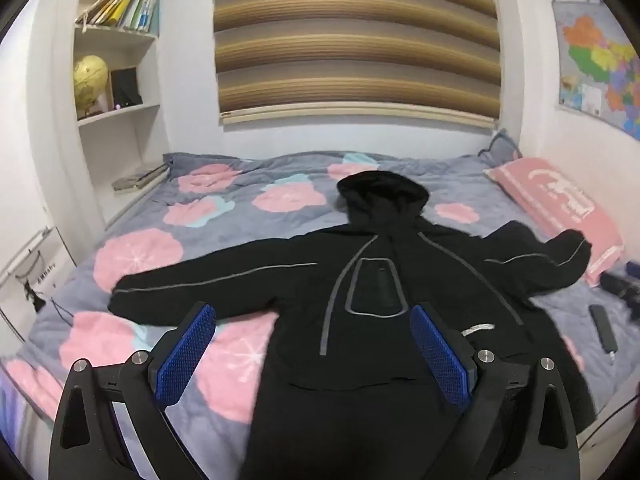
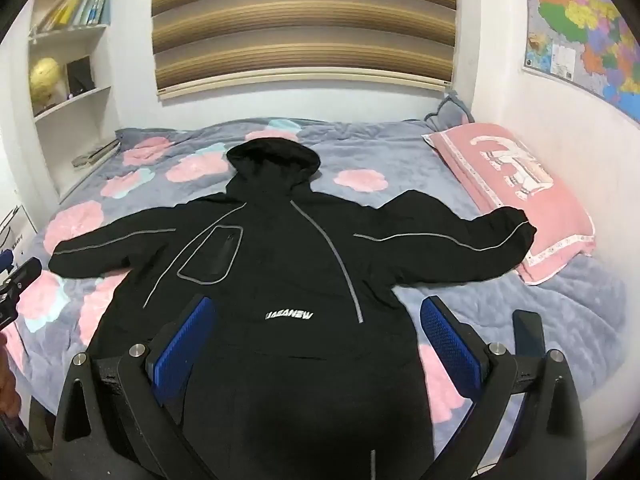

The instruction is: Fold large clothes

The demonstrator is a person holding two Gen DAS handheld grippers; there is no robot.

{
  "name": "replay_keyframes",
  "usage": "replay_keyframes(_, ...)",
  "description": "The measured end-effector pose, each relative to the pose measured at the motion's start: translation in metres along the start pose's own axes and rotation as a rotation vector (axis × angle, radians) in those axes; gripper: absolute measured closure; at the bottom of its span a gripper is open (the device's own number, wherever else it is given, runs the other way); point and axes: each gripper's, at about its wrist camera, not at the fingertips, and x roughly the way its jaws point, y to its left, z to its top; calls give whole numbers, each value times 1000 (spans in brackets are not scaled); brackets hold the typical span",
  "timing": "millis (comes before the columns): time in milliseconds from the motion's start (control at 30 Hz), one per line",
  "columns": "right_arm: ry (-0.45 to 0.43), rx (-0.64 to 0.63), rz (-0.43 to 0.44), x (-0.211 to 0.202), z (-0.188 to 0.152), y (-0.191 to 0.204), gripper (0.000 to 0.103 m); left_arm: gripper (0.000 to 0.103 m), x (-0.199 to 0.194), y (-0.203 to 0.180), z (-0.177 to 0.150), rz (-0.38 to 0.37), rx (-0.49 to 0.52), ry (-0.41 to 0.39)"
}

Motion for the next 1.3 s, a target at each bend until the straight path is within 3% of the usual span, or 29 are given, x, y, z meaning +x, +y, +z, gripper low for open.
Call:
replay_keyframes(67, 50, -12, -12, 9, -6, 2, 0, 5, 11, 0, -8, -23, -22, 39)
replay_keyframes(133, 115, -20, -16, 21, -14, 6, 0, 5, 9, -21, -14, -33, 37, 45)
replay_keyframes(267, 220, -10, -15, 40, -33, 27, 0, 5, -14, -55, -42, -41, 74, 35)
replay_keyframes(400, 270, -16, -36, 41, -29, 21, 0, 5, -1, -51, -45, -82, 43, 83)
replay_keyframes(467, 236, -25, 55, 50, -27, 36, 0, 5, -3, -52, -47, -89, 31, 83)
replay_keyframes(800, 229, -42, 40, 57, -55, 44, 0, 5, 10, -53, -49, -130, 5, 136)
replay_keyframes(1300, 211, -56, 46, 55, -59, 50, 0, 5, 22, -50, -53, -134, -39, 174)
